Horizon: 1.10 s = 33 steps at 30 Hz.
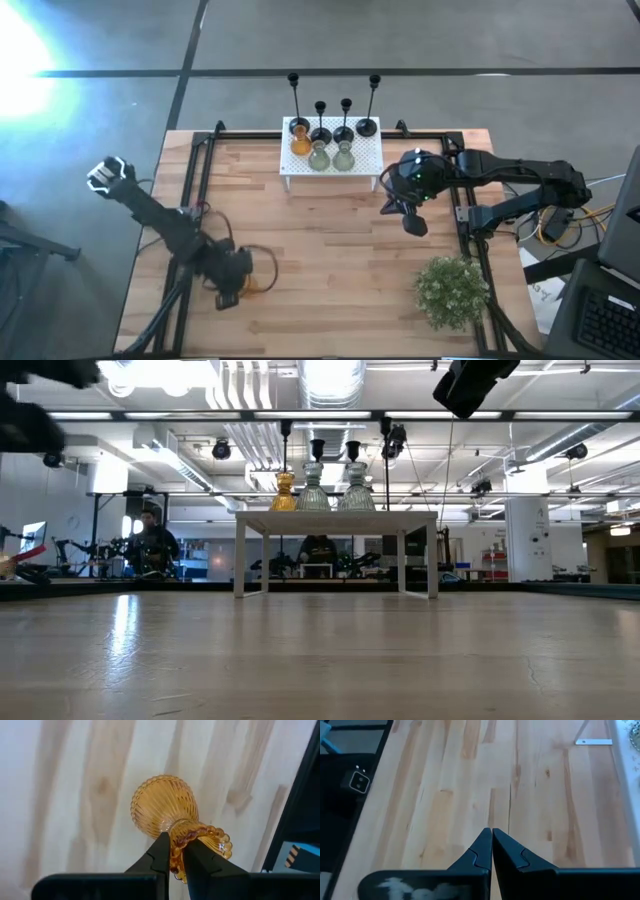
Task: Pick & Place candle stick holders
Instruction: Put the yellow glass candle holder on the shelf
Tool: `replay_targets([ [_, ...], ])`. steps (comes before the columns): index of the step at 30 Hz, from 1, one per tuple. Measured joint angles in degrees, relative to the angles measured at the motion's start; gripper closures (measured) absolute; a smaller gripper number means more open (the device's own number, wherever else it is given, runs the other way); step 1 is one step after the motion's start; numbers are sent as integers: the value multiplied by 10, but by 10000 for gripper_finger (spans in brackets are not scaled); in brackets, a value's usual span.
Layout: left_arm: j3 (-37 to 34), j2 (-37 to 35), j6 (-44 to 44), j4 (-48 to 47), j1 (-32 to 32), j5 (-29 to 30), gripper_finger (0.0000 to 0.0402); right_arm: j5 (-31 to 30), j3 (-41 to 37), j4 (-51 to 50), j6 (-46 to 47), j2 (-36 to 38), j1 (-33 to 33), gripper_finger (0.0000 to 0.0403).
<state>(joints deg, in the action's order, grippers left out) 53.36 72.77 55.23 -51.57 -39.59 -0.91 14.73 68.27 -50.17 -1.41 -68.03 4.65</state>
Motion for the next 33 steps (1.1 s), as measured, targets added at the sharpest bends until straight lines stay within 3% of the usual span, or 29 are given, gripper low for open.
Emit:
replay_targets([
  [10,30,-62,-241,2,226,-60,369,-13,-48,96,-35,-2,0,394],
  [18,134,-5,-443,3,386,-107,369,-14,-100,201,-11,-2,2,393],
  [24,268,97,-551,-12,429,-116,369,-14,-126,254,-2,-2,3,352],
  [33,469,259,-660,-68,436,-117,369,-13,-122,300,-2,-2,2,267],
])
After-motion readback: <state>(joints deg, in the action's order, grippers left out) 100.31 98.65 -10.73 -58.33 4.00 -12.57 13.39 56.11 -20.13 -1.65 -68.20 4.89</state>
